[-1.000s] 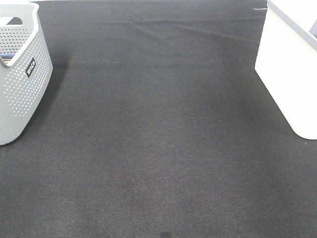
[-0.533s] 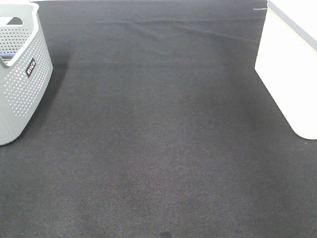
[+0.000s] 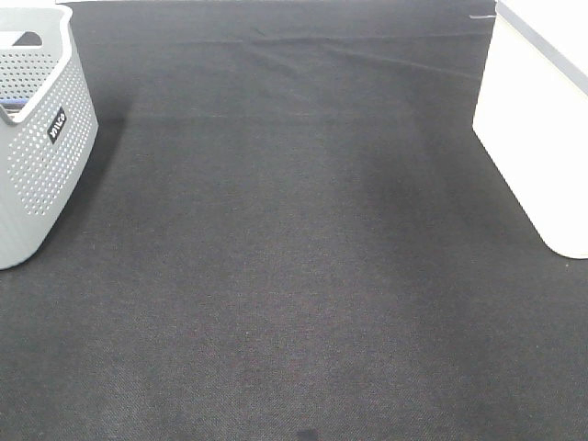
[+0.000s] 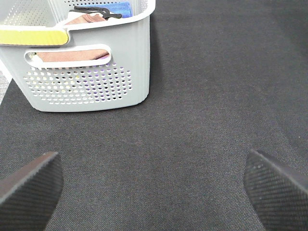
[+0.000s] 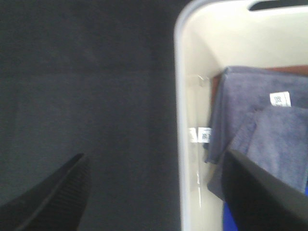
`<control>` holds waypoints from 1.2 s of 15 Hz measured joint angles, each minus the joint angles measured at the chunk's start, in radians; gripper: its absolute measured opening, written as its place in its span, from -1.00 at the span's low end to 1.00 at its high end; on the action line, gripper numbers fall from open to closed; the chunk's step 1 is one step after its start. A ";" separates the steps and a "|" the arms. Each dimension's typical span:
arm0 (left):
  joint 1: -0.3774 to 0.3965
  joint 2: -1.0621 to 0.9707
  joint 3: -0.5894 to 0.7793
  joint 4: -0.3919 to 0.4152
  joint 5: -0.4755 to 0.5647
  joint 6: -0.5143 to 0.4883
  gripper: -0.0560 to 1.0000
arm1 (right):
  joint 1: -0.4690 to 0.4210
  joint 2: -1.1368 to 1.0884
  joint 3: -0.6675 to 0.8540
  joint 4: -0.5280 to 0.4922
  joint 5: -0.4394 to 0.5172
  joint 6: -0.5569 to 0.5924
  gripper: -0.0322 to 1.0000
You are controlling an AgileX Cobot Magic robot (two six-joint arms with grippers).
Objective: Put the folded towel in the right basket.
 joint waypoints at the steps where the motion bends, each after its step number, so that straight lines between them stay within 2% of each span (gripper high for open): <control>1: 0.000 0.000 0.000 0.000 0.000 0.000 0.94 | 0.032 -0.044 0.014 -0.020 -0.001 0.007 0.45; 4: 0.000 0.000 0.000 0.000 0.000 0.000 0.94 | 0.043 -0.185 0.176 -0.023 -0.002 0.010 0.45; 7: 0.000 0.000 0.000 0.000 0.000 0.000 0.94 | 0.042 -0.370 0.453 -0.046 -0.003 0.015 0.45; 15: 0.000 0.000 0.000 0.000 0.000 0.000 0.94 | 0.042 -0.935 1.337 -0.091 -0.014 0.036 0.45; 18: 0.000 0.000 0.000 0.000 0.000 0.000 0.94 | 0.042 -1.131 1.560 -0.112 -0.037 0.035 0.45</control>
